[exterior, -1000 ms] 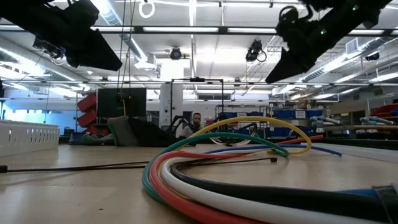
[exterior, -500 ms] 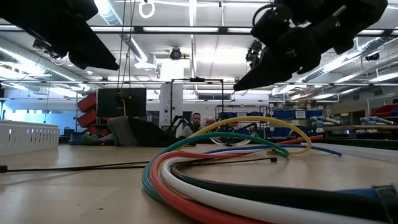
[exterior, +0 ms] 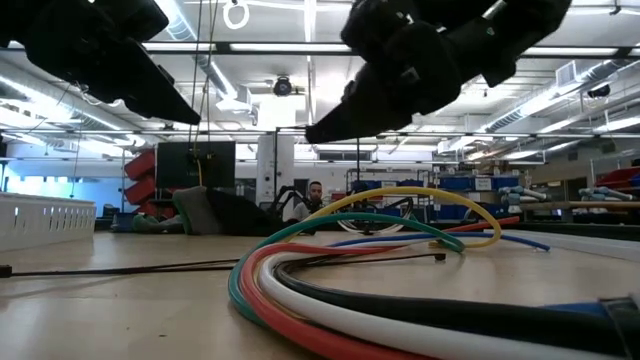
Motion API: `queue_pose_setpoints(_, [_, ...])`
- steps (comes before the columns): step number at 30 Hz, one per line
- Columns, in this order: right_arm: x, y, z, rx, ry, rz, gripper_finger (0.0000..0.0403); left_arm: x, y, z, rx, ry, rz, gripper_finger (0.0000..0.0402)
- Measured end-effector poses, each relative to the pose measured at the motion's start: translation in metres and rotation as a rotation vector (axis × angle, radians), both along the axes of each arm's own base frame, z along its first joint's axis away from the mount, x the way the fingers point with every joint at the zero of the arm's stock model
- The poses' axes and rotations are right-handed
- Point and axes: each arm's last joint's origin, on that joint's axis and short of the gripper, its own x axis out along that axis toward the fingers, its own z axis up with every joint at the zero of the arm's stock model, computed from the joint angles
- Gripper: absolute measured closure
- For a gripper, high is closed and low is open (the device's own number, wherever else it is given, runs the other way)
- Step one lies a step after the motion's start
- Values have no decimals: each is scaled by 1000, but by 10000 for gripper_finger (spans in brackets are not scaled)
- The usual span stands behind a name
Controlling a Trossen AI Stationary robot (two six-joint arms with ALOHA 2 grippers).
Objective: Ziptie cables
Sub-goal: Insert the top black zip tie pointed tail end through the slot to form a loop
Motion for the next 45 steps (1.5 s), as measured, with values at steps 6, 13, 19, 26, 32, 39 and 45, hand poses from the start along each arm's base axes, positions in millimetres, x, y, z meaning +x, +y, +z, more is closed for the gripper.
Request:
queue_pose_setpoints(6, [20,20,-4,-6,-5,86,355,-2,1,-2,26,32,-3,263])
queue_pose_setpoints(13, [48,33,-8,6,-13,123,271,-3,1,-3,53,46,-14,263])
queue_pose_setpoints(19, [63,42,-16,27,-6,181,259,-4,0,-4,63,74,-68,264])
queue_pose_setpoints(26, [76,57,-27,52,7,230,283,-6,-6,-6,17,100,-182,265])
queue_pose_setpoints(32, [93,71,-35,57,14,245,284,-10,-14,-7,-26,119,-216,265])
queue_pose_setpoints(39, [103,78,-44,36,69,273,284,-13,-18,-9,-17,131,-215,265])
queue_pose_setpoints(45, [104,78,-45,33,56,293,284,-13,-18,-9,-6,134,-224,265])
